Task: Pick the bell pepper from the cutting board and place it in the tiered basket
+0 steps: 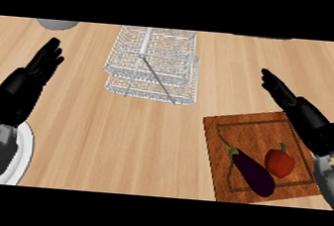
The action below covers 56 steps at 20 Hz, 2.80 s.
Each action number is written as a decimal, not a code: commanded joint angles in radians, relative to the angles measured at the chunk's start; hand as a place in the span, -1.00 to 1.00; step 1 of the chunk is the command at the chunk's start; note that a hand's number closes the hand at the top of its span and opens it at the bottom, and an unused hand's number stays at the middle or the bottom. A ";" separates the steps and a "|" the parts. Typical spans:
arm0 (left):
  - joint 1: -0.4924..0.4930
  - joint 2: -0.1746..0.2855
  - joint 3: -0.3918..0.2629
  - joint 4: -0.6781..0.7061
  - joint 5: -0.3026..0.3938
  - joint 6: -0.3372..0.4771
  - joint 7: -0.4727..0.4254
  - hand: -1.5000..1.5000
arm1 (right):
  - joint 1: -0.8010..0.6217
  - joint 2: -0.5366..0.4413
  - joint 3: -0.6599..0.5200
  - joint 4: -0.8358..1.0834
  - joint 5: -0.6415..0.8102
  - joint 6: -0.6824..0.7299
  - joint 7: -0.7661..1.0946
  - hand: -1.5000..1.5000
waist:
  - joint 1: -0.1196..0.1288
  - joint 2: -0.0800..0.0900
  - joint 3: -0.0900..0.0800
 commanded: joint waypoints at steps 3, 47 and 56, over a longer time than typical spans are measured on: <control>0.062 -0.070 -0.030 0.013 0.010 -0.010 -0.071 0.00 | -0.007 0.089 -0.179 0.119 0.069 -0.348 0.090 -1.00 | -0.018 0.014 0.014; 0.155 -0.232 -0.110 0.189 -0.021 -0.055 -0.251 0.00 | -0.262 0.142 0.058 0.321 0.861 -0.016 1.404 -1.00 | -0.040 -0.006 0.011; 0.102 -0.251 -0.091 0.224 -0.022 -0.053 -0.241 0.00 | -0.221 0.228 -0.086 0.327 0.927 0.018 1.404 -1.00 | -0.041 0.002 0.013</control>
